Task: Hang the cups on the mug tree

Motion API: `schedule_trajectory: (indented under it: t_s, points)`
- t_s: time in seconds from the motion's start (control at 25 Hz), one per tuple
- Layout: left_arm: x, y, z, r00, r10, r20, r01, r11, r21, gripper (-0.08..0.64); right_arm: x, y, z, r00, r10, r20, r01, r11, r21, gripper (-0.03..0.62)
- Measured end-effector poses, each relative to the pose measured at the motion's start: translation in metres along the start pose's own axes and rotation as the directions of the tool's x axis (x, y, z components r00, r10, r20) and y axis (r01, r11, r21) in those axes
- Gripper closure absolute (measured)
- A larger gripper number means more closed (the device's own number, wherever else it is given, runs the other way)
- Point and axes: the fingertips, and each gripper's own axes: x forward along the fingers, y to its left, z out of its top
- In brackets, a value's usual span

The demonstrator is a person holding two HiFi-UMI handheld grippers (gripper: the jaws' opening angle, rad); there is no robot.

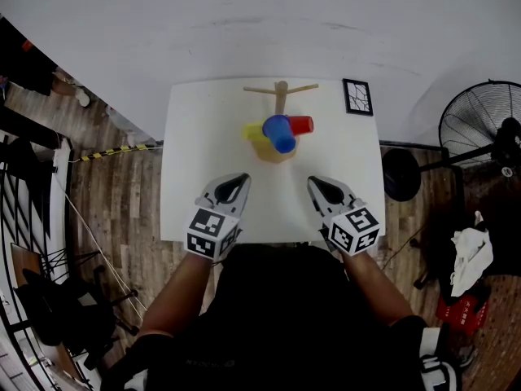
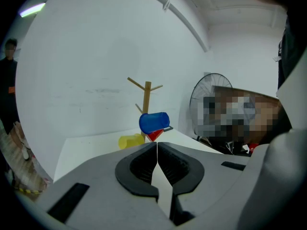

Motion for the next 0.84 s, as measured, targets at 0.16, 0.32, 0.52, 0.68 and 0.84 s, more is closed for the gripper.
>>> schedule_trajectory:
  t_s: [0.16,0.32,0.52,0.68,0.84]
  points:
    - [-0.0003,0.001,-0.0008,1.0,0.0,0.001,0.0,1.0,0.006,0.541,0.0012,0.0011,0.0004,1.0,-0.001,-0.001,0.001,1.0,-0.005,0.586]
    - [-0.0003,0.0015,0.0002,1.0,0.003,-0.001,-0.003,1.0,0.005,0.541,0.0012,0.0008,-0.0004,1.0,-0.001,-0.004,0.001,1.0,-0.002,0.586]
    - [0.0007,0.0015,0.0007,1.0,0.002,-0.003,-0.002,1.0,0.006,0.541,0.0011,0.0003,-0.0007,1.0,0.001,-0.005,-0.001,1.0,0.005,0.586]
    - [0.0007,0.0,0.0016,1.0,-0.002,-0.001,0.002,1.0,0.009,0.541,0.0003,0.0013,-0.0007,1.0,0.004,-0.005,-0.004,1.0,0.009,0.586]
    - [0.0007,-0.0018,0.0008,1.0,-0.004,-0.001,0.004,1.0,0.014,0.541,-0.0009,0.002,-0.001,1.0,0.005,-0.003,-0.005,1.0,0.009,0.586]
